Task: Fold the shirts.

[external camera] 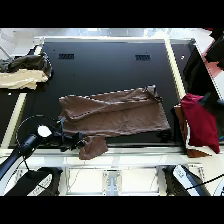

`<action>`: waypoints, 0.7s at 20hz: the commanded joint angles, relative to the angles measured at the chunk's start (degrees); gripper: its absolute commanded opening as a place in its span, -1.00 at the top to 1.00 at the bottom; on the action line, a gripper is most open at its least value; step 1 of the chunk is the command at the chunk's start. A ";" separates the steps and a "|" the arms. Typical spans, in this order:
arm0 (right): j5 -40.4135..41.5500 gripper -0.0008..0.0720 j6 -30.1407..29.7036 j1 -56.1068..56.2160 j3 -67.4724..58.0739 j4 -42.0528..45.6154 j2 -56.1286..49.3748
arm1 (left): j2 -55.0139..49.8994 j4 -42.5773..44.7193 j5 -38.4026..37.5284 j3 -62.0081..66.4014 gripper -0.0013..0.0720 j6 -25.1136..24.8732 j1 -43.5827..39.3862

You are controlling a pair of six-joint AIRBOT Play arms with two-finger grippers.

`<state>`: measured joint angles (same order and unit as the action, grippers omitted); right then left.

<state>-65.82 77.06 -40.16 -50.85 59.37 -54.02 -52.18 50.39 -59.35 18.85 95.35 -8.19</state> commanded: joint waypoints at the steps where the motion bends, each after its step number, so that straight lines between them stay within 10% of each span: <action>1: 0.15 -0.09 -0.33 -5.55 18.56 -12.57 -1.44 | 1.44 -0.96 -0.20 0.02 0.94 -0.48 -0.02; 6: -2.73 -0.53 -6.01 -2.29 25.64 -13.57 -7.61 | 2.21 -1.01 -0.20 0.02 0.94 -0.48 -0.04; 12: 8.37 -0.52 -1.01 6.99 25.64 -14.40 -8.66 | 2.21 -1.01 -0.17 0.02 0.94 -0.70 -0.04; 14: 12.46 -0.18 2.12 9.84 25.62 -14.67 -8.66 | 2.21 -0.98 -0.17 0.02 0.94 -0.72 -0.04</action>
<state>-59.77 75.26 -34.35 -25.56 45.43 -62.37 -50.04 49.41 -59.55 18.85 94.72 -8.19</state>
